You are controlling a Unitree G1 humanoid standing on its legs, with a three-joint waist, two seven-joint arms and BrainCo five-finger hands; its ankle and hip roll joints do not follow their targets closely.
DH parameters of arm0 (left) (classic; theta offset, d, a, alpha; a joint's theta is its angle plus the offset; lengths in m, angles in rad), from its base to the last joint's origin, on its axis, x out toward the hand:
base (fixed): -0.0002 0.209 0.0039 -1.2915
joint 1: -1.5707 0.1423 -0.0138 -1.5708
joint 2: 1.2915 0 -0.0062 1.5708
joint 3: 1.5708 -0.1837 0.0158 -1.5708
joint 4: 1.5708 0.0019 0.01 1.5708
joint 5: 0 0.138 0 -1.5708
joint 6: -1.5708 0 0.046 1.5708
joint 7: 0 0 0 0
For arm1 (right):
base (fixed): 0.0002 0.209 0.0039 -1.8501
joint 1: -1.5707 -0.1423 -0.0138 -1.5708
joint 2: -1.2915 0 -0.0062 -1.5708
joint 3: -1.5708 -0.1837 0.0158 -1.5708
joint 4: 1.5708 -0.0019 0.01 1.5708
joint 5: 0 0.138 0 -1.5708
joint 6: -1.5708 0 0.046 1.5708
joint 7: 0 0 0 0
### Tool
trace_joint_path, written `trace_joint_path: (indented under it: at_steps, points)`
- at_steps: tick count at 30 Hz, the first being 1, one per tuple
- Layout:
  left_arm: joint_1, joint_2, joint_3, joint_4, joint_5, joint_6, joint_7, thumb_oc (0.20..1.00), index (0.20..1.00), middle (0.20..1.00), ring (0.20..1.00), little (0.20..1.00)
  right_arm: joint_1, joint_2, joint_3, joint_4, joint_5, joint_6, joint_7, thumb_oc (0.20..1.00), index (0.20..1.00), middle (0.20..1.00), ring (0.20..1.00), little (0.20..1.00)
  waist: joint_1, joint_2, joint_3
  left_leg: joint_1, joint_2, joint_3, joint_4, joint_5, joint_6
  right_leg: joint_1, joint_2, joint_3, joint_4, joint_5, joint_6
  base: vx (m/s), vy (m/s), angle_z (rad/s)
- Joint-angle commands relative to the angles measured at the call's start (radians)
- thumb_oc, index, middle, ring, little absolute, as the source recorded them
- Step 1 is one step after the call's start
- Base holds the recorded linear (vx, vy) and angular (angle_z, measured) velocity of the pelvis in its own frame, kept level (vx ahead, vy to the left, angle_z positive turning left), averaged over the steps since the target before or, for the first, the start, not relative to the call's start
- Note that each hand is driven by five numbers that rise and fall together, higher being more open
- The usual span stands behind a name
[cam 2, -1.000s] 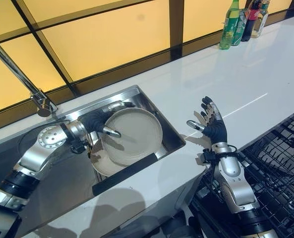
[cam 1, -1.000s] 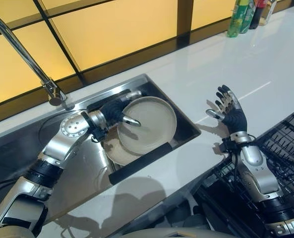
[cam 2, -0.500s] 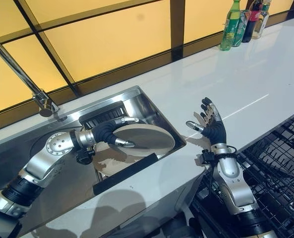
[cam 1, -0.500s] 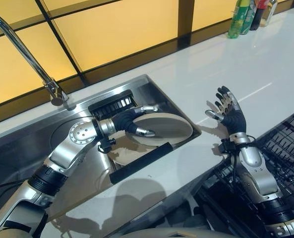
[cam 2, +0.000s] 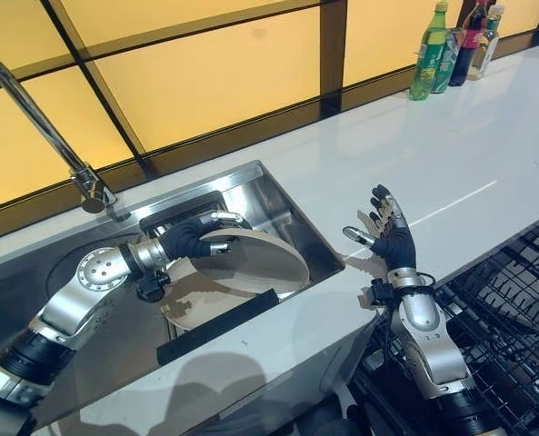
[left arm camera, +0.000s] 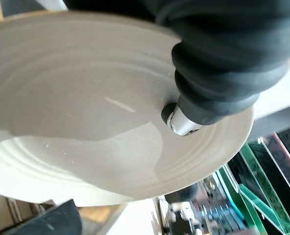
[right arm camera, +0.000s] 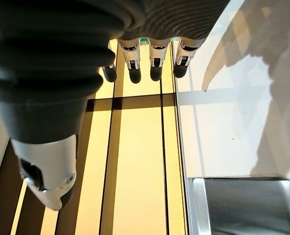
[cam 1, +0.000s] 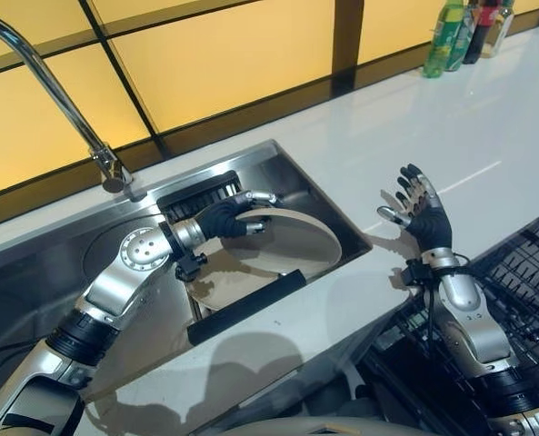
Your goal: Pick up plates and place into dishwasher.
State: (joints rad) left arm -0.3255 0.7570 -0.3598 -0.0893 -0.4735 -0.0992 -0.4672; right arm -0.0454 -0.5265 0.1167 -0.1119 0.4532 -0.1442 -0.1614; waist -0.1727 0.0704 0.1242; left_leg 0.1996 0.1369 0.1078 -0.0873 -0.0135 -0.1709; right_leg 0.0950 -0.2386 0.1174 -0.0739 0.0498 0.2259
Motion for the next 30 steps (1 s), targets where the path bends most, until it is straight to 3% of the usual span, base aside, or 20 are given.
trace_joint_path:
  at_steps: [1,7,11,19,23,30]
  points:
    - [0.006,-0.006,0.14,-0.024,0.118,-0.123,0.168,0.2,0.2,0.2,0.2,0.2,0.014,0.019,-0.018,-0.069,-0.019,-0.052,0.007,1.0,1.0,1.0,1.0,1.0,0.04,-0.038,-0.03,-0.071,-0.111,-0.015,0.079,-0.084,0.156,-0.076,0.059,-0.029,0.109,-0.044,-0.041,0.0,0.0,0.0]
    - [0.029,-0.085,0.232,-0.07,0.209,-0.235,0.361,0.2,0.2,0.2,0.2,0.2,-0.032,-0.002,-0.032,-0.154,-0.044,-0.068,0.039,1.0,1.0,1.0,1.0,1.0,0.068,-0.062,-0.033,-0.079,-0.107,-0.034,0.077,-0.082,0.148,-0.069,0.063,-0.045,0.105,-0.048,-0.049,-0.04,-0.033,0.01]
    - [0.013,-0.135,0.246,-0.083,0.257,-0.29,0.461,0.2,0.2,0.2,0.2,0.2,-0.117,-0.012,0.01,-0.213,-0.079,-0.038,0.069,1.0,1.0,1.0,1.0,1.0,0.089,-0.076,-0.042,-0.081,-0.106,-0.046,0.076,-0.083,0.141,-0.061,0.065,-0.058,0.103,-0.052,-0.053,-0.03,-0.022,0.07]
    - [0.002,-0.156,0.226,-0.104,0.291,-0.317,0.521,0.2,0.2,0.2,0.2,0.2,-0.156,-0.046,0.066,-0.309,-0.051,0.03,0.214,1.0,1.0,1.0,1.0,1.0,0.099,-0.094,-0.064,-0.08,-0.099,-0.042,0.07,-0.078,0.136,-0.051,0.072,-0.07,0.105,-0.065,-0.057,-0.02,-0.007,0.03]
    - [-0.026,-0.166,0.194,-0.103,0.252,-0.317,0.5,0.2,0.2,0.2,0.2,0.2,-0.208,-0.045,0.119,-0.321,-0.052,0.034,0.248,1.0,1.0,1.0,1.0,1.0,0.107,-0.099,-0.072,-0.082,-0.099,-0.046,0.073,-0.077,0.135,-0.045,0.075,-0.072,0.105,-0.068,-0.06,0.0,0.0,0.0]
    - [-0.064,-0.165,0.097,-0.161,0.089,-0.315,0.215,0.2,0.2,0.2,0.2,0.2,-0.286,-0.055,0.184,-0.308,-0.099,0.033,0.244,1.0,1.0,1.0,1.0,1.0,0.12,-0.095,-0.086,-0.08,-0.101,-0.051,0.074,-0.078,0.135,-0.035,0.079,-0.075,0.101,-0.07,-0.063,0.0,0.0,0.0]
